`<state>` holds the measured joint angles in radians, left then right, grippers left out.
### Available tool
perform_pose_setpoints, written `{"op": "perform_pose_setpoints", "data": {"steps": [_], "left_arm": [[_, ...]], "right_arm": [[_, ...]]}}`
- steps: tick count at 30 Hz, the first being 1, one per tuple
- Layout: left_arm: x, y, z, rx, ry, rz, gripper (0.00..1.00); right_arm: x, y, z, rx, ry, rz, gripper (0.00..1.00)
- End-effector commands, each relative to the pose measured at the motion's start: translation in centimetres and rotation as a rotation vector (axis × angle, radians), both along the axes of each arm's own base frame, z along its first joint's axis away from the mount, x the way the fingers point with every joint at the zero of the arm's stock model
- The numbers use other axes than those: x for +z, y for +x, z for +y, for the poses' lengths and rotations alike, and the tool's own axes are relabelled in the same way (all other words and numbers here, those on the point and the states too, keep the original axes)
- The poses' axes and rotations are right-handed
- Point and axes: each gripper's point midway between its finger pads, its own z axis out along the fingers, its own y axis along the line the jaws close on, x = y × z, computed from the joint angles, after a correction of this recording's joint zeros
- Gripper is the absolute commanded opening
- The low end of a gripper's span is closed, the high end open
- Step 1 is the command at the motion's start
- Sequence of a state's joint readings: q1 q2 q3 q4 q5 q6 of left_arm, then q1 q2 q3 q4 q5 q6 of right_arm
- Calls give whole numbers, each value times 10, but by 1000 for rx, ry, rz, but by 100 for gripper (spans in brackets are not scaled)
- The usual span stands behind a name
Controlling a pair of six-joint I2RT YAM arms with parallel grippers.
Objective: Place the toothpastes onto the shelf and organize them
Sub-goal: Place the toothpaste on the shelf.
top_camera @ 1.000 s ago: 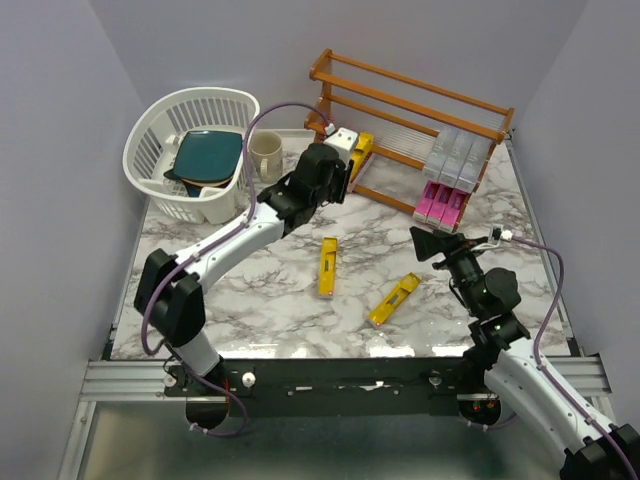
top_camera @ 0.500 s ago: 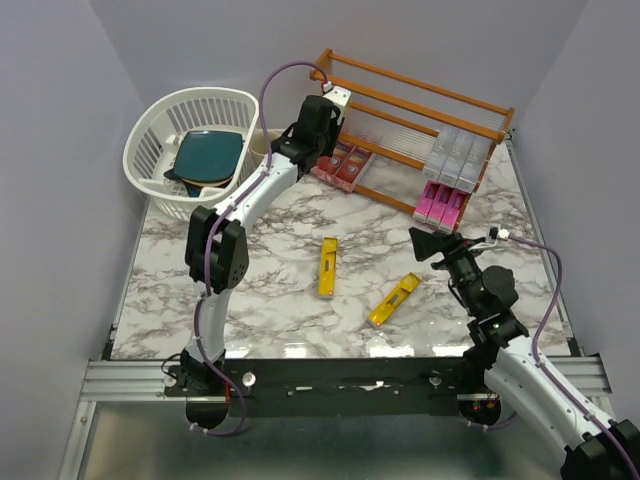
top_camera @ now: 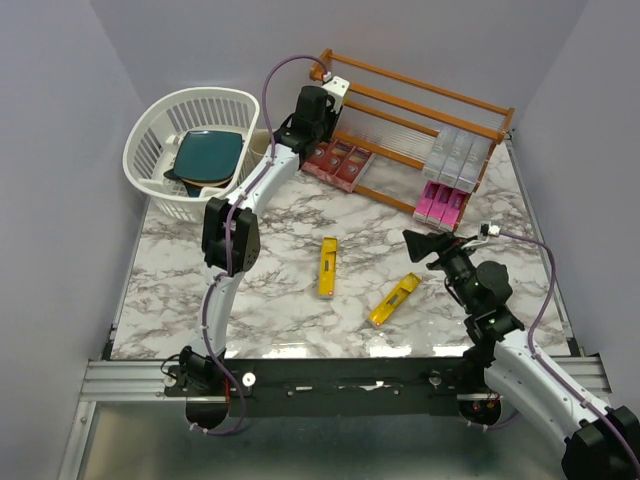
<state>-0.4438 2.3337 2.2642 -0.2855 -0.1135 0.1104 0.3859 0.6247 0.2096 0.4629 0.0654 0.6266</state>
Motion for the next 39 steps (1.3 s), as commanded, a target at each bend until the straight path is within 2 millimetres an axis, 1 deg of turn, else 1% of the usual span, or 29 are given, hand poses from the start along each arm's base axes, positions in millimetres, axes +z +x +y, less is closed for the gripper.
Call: {"op": "perform_pose_setpoints", "data": {"steps": [1,3,5,6,7,8,10,11,13,14,15,16,17,19,20,21,22,25,28,29,32,39], "left_arm": [[25,24,-1,-27,-43,-127,28],[26,28,0,-28,-48,-147,34],[19,32,1,-22,-35,-152,39],[22,34,2,-19,-36,-165,41],[14,37,3,-12,-24,-158,43],[14,38,4,-8,-24,-161,48],[13,40,7,3,-23,-164,52],[11,41,8,5,-22,-163,59],[12,40,7,2,-23,-163,66],[13,39,7,-1,-25,-165,71],[12,39,7,-2,-28,-167,73],[13,38,7,-1,-34,-170,74],[19,36,8,-1,-40,-178,75],[19,33,9,-2,-43,-182,76],[29,30,10,1,-54,-192,77],[26,29,11,5,-56,-189,77],[32,26,13,13,-60,-194,77],[31,26,21,50,-54,-208,77],[27,27,27,78,-24,-206,77],[21,28,28,84,-19,-198,77],[19,30,34,117,-3,-203,75],[20,37,42,170,18,-215,73]], "right_arm": [[7,2,4,21,-6,-32,100],[5,2,5,25,-10,-26,100],[4,3,6,27,-11,-25,100],[4,3,6,27,-13,-24,100],[4,3,6,28,-13,-24,100],[4,3,6,28,-12,-25,100],[3,3,7,33,-15,-23,100],[3,4,7,33,-15,-23,100],[3,4,8,36,-16,-22,100],[2,4,8,37,-18,-21,100],[2,4,8,36,-18,-21,100],[2,4,8,39,-18,-21,100],[3,4,9,42,-16,-22,100],[2,4,9,43,-17,-19,100],[1,4,9,42,-18,-17,100],[1,4,10,47,-18,-18,100],[1,4,10,45,-18,-18,100],[2,4,10,48,-18,-18,100],[2,4,11,51,-19,-16,100],[2,4,11,50,-18,-18,100],[1,5,11,50,-20,-13,100],[1,5,11,51,-21,-14,100]]}}
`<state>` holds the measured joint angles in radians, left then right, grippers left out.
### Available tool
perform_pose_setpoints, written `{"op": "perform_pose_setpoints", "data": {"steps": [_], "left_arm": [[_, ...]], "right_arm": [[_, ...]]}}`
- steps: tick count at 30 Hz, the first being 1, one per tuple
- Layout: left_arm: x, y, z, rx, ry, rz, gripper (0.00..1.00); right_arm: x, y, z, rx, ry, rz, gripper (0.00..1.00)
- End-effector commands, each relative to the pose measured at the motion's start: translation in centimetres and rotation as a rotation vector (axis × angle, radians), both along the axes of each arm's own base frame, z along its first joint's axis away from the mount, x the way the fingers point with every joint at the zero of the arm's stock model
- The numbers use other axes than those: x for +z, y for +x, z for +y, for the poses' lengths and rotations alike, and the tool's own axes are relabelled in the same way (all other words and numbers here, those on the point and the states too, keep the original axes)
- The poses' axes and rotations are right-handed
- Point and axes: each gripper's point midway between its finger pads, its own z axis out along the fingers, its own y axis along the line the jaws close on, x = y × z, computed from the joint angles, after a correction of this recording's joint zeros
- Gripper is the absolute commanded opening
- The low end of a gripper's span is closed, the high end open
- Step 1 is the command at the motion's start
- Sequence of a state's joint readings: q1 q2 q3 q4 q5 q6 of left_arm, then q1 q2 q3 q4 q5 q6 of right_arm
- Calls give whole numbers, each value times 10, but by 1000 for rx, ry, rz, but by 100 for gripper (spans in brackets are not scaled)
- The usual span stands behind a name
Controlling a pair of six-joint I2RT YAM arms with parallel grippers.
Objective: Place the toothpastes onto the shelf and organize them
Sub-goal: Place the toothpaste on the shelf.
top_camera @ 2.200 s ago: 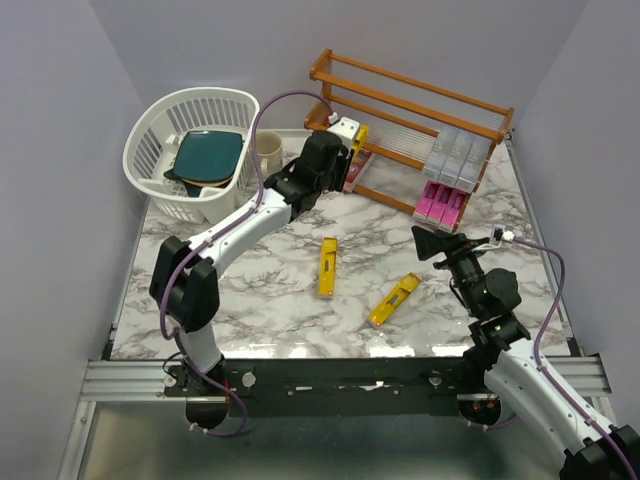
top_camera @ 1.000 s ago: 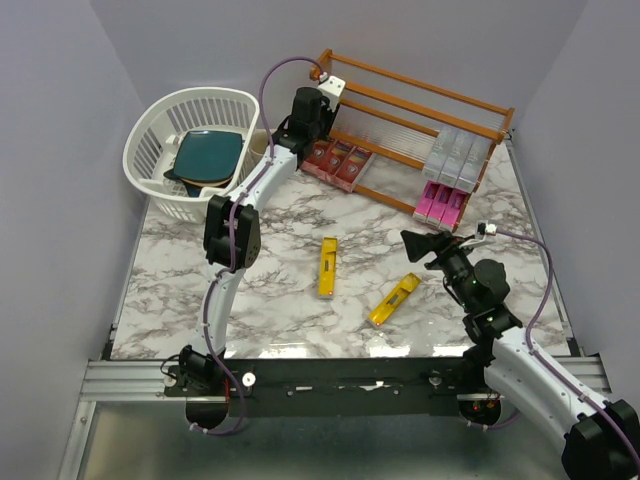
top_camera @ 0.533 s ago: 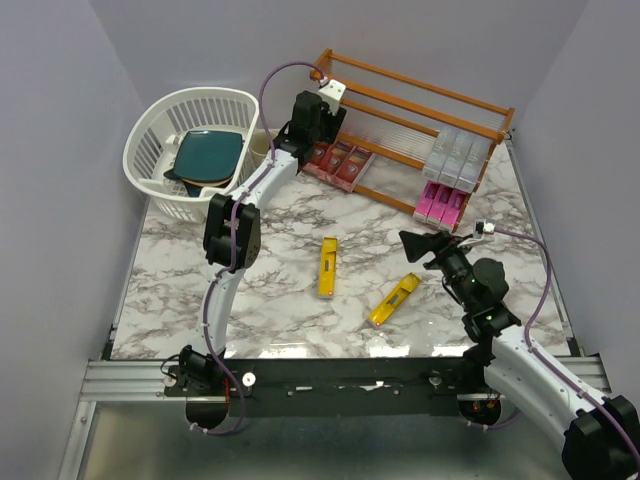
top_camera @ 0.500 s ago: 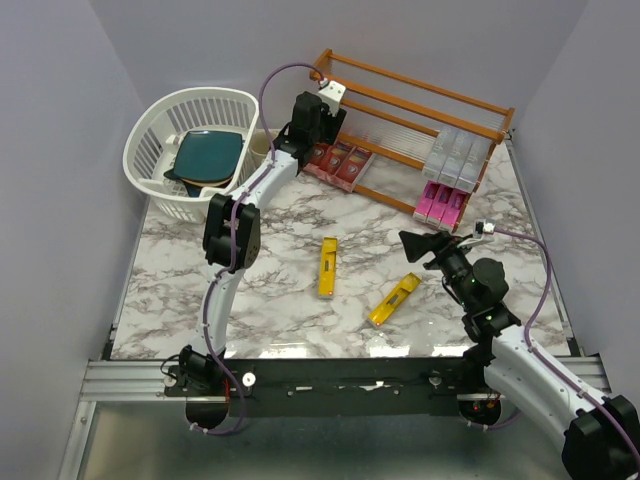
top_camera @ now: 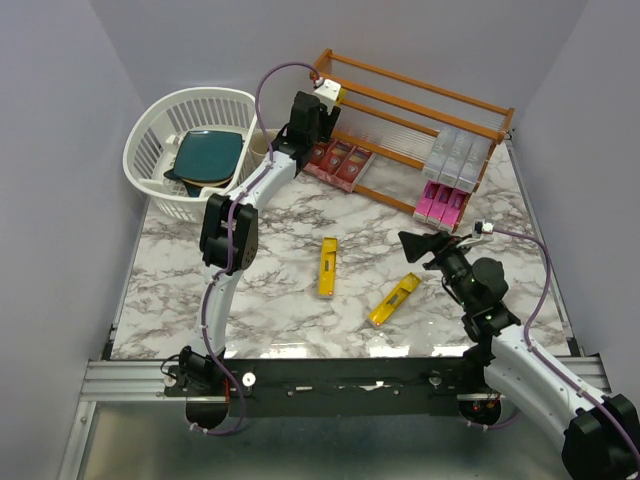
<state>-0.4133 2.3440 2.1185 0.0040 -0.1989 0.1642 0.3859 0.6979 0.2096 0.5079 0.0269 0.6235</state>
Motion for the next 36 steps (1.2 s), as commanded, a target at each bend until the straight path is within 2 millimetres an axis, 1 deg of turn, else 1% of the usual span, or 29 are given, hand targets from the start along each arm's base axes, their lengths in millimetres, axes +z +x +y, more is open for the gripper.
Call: {"op": "perform_pose_setpoints", "data": {"steps": [1,4,7,8,10,11,13,14,16,17,18,19,20,21,22,23,24,25,26,27,28,29,30,31,32,33,34,35,36], "left_arm": [[31,7,16,77,1,-72,73],[32,7,13,65,-4,-71,74],[39,2,6,22,-31,-70,80],[50,-1,5,12,-47,-84,83],[58,-6,0,-12,-77,-89,86],[71,-10,-1,-19,-91,-105,89],[79,-16,-3,-24,-108,-109,93],[94,-23,-5,-35,-120,-126,95],[97,-33,-8,-47,-138,-114,98],[117,-43,-7,-53,-162,-136,98],[109,-49,-7,-55,-163,-112,99],[112,-57,-9,-59,-180,-112,99],[133,-70,-7,-53,-227,-131,99],[118,-78,-6,-52,-223,-97,99],[120,-85,-7,-48,-261,-89,99],[136,-100,-7,-50,-310,-99,99],[117,-109,-4,-27,-316,-55,99],[112,-117,-3,-20,-333,-37,99],[126,-131,0,-20,-367,-50,99],[101,-143,-2,-11,-400,12,99],[97,-152,-1,2,-416,24,99],[104,-165,3,10,-442,18,99],[80,-180,-3,19,-443,71,99],[72,-189,-1,43,-433,81,99],[74,-199,1,54,-430,76,99],[53,-211,-1,63,-398,112,99],[43,-226,-13,43,-370,137,99],[39,-235,-13,61,-353,138,99],[22,-244,-15,67,-331,166,99]], "right_arm": [[11,1,3,15,-8,-38,100],[12,1,3,15,-7,-39,100],[11,2,3,16,-9,-38,100],[12,2,3,16,-10,-40,100],[11,2,3,17,-15,-41,100],[12,2,3,17,-15,-41,100],[11,2,3,16,-19,-39,100],[12,3,2,14,-18,-40,100],[12,3,3,19,-23,-41,100],[11,3,4,20,-24,-38,100],[13,4,4,20,-25,-40,100],[12,4,4,20,-29,-39,100],[11,5,5,22,-34,-33,100],[13,4,9,48,-33,-34,100],[11,4,11,57,-38,-27,100],[11,4,12,63,-38,-26,100],[9,5,13,65,-40,-17,100],[9,5,14,74,-39,-17,100],[9,5,15,77,-40,-14,100],[8,5,16,84,-42,-8,100],[9,5,17,90,-41,-10,100],[8,4,18,94,-41,-10,100],[8,4,18,94,-40,-11,100],[10,4,17,90,-34,-17,100],[7,3,16,85,-32,-12,100],[6,4,16,81,-30,-10,100],[7,4,13,67,-23,-13,100],[5,4,13,65,-22,-11,100],[6,4,12,61,-21,-15,100]]}}
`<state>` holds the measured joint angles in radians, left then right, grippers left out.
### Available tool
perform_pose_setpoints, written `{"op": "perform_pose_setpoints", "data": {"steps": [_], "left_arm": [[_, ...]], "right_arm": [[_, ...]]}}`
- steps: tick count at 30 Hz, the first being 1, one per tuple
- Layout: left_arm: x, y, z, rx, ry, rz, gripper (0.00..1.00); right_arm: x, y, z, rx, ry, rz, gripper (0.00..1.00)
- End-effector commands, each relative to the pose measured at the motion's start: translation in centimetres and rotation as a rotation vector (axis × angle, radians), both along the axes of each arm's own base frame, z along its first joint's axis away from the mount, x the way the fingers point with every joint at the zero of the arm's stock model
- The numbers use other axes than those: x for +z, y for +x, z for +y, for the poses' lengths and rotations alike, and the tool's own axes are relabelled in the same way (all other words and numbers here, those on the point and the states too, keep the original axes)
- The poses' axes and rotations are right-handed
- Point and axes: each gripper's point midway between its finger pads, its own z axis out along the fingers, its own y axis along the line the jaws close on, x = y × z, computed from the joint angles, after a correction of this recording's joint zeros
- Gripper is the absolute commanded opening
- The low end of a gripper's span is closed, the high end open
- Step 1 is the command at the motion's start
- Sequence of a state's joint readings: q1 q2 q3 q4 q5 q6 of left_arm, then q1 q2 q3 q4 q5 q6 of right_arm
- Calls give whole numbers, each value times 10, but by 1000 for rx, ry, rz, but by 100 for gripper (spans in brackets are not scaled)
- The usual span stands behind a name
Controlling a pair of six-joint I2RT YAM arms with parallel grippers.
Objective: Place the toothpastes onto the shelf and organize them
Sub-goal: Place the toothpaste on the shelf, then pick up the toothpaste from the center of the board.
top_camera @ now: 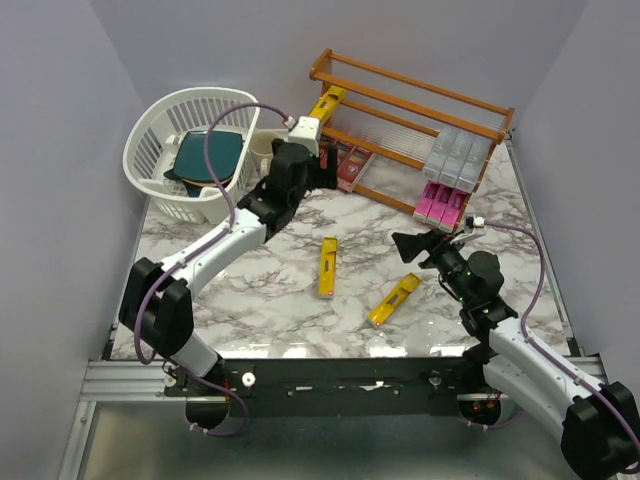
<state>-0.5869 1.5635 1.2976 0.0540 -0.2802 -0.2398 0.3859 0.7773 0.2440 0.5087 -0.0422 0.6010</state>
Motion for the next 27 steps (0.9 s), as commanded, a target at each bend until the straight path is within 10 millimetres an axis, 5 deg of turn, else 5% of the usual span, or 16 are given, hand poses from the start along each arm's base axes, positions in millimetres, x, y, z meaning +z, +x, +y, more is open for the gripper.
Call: {"op": "perform_pose_setpoints", "data": {"steps": [1,4,15,20,27], "left_arm": [[-57,-54,-15,44,57,127,99],[-87,-80,-7,95,78,182,99],[-168,-189,-29,85,59,336,97],[-208,-205,-31,101,109,403,94],[-240,-212,-27,156,171,444,86]], "right_arm": [[14,1,-2,-14,19,-54,100],[12,0,-6,-32,26,-62,100],[1,5,-13,-80,14,-38,100],[-3,6,-12,-75,12,-22,100],[-6,7,-12,-80,8,-15,99]]}}
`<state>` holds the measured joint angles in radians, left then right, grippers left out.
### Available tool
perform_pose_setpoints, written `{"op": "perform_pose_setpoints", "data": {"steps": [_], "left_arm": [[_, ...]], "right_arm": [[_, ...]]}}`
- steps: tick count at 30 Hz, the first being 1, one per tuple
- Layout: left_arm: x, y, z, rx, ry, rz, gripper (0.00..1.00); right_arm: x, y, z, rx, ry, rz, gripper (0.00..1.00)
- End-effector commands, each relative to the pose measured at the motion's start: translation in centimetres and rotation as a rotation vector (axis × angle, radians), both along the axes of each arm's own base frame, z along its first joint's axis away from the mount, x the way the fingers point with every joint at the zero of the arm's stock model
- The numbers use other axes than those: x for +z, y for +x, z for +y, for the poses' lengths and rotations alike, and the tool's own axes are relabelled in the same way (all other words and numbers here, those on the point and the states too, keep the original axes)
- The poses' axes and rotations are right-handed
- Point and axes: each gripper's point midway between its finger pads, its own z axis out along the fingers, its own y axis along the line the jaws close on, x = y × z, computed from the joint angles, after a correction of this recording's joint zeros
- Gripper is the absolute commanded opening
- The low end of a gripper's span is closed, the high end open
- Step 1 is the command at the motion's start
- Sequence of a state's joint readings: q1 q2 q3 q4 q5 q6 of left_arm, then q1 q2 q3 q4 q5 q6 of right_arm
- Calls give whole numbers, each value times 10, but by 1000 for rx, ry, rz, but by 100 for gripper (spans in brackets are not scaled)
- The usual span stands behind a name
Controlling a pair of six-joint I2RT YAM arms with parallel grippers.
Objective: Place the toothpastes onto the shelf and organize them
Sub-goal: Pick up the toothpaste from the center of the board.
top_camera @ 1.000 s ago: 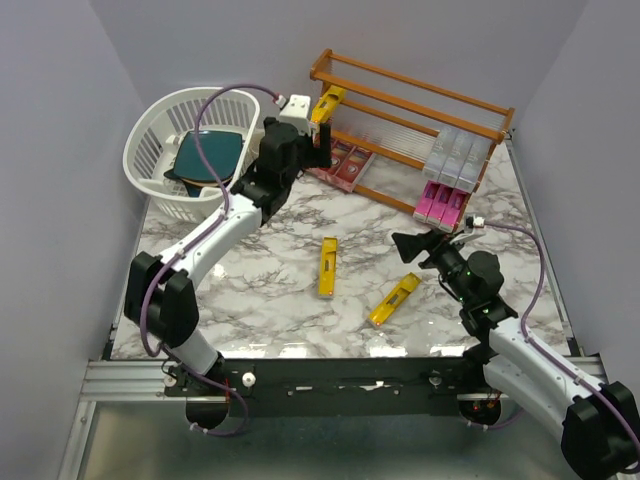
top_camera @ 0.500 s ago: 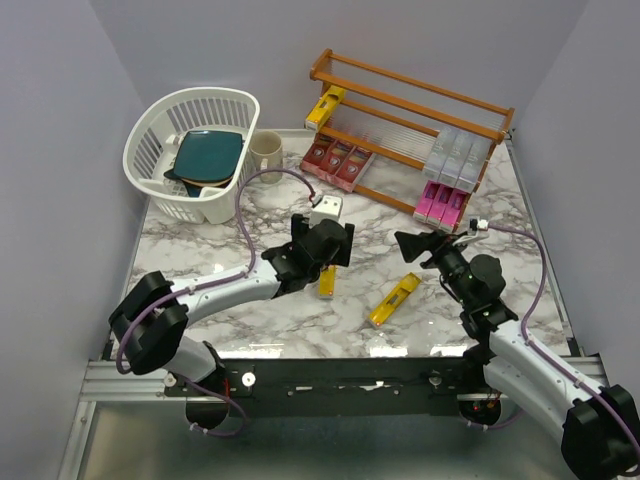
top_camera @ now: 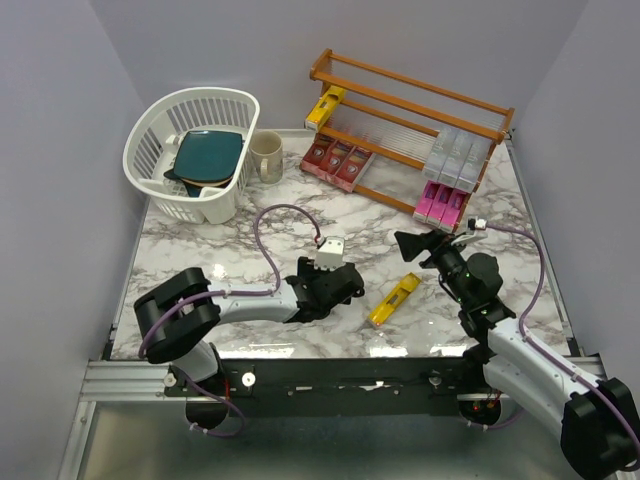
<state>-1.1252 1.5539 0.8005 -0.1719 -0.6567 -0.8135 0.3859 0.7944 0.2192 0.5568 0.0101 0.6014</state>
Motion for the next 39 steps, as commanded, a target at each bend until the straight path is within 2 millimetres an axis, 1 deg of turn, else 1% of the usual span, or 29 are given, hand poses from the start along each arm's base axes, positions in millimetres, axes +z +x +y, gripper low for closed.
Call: {"op": "perform_pose_setpoints", "data": {"steps": [1,2,5,7,8,10,11,12,20,22,25,30,33,34,36,37,38,39], "left_arm": [[-14,-1,10,90,33,-14,84],[-18,-2,11,92,42,-9,80],[-27,-5,13,92,53,7,74],[-29,-6,11,87,48,12,69],[-32,-6,11,85,58,16,64],[-34,-7,10,84,63,22,60],[-35,-8,9,82,66,23,55],[-35,-8,9,83,68,25,53],[-23,-8,4,35,71,3,35],[-19,-8,2,17,70,5,34],[-8,-6,-1,-17,68,-14,34],[25,3,-4,-59,70,-75,34],[47,17,-5,-90,82,-116,34],[55,25,-3,-82,76,-129,34],[66,34,-2,-111,84,-139,34],[76,39,-5,-121,68,-152,34],[82,48,0,-138,78,-158,34],[87,53,0,-144,69,-162,34]], "right_arm": [[0,2,-4,-26,6,-11,99],[-1,3,-4,-29,5,-10,99],[-2,3,-5,-29,2,-7,99],[-2,3,-4,-29,2,-6,99],[-2,3,-4,-28,3,-5,99],[-4,3,-3,-25,0,-2,99],[-4,3,-3,-23,1,0,99],[-4,4,-3,-20,1,2,99],[-4,3,-2,-17,1,5,99],[-4,3,-2,-17,2,6,99],[-5,3,0,-11,5,10,99],[-5,3,3,4,11,13,99],[-4,3,2,4,15,9,99],[-5,3,2,4,13,12,99],[-4,2,2,3,17,8,99],[-3,2,2,4,17,7,99],[-4,2,2,4,17,8,99],[-3,2,2,3,17,7,99]]}}
